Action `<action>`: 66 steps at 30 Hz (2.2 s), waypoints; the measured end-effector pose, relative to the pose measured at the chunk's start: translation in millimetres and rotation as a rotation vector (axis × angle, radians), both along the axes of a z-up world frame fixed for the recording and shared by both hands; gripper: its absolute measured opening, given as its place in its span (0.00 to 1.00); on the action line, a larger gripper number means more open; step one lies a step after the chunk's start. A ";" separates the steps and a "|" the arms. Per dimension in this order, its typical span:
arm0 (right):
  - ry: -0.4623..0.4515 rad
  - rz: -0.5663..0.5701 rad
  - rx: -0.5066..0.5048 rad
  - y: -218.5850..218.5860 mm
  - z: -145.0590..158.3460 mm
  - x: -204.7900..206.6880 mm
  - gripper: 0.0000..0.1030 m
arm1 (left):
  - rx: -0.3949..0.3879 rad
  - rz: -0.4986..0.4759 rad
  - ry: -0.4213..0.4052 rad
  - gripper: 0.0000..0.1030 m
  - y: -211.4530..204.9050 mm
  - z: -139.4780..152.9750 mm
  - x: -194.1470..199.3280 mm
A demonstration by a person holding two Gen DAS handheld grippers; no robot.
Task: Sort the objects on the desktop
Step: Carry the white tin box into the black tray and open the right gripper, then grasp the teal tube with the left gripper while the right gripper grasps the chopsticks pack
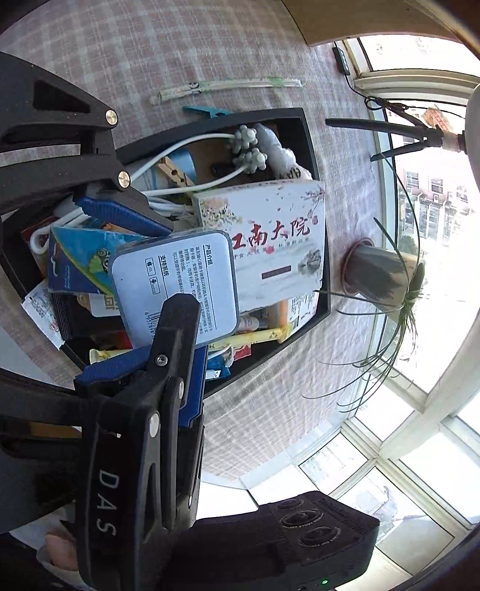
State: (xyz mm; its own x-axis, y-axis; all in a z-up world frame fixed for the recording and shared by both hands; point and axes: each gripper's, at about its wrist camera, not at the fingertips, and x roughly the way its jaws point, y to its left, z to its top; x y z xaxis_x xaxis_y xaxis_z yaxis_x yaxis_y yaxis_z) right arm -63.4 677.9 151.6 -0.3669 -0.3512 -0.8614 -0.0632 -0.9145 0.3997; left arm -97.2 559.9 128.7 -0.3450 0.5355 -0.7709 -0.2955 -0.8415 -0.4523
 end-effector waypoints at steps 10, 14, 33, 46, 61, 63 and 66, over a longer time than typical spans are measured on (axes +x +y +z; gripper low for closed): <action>0.012 -0.130 0.007 83.5 6.0 26.8 0.40 | -0.037 -0.075 0.006 0.55 50.5 8.9 1.2; 0.011 -0.130 -0.007 89.5 3.6 27.2 0.40 | -0.041 -0.028 -0.019 0.55 27.4 1.2 -3.1; 0.030 0.111 -0.023 -40.4 14.7 -34.1 0.40 | -0.148 0.310 -0.078 0.55 -193.8 -28.9 -4.5; -0.108 0.249 -0.026 -162.4 -26.7 -122.6 0.40 | -0.165 0.468 -0.199 0.55 -345.8 -69.1 -32.7; -0.238 0.260 0.168 -203.3 -103.3 -190.5 0.40 | -0.266 0.484 -0.346 0.55 -392.0 -134.0 -63.9; -0.241 0.260 0.181 -203.0 -106.9 -192.9 0.40 | -0.278 0.483 -0.352 0.55 -391.3 -137.6 -63.2; -0.248 0.263 0.198 -202.2 -112.0 -194.4 0.40 | -0.289 0.470 -0.360 0.55 -387.4 -142.1 -61.0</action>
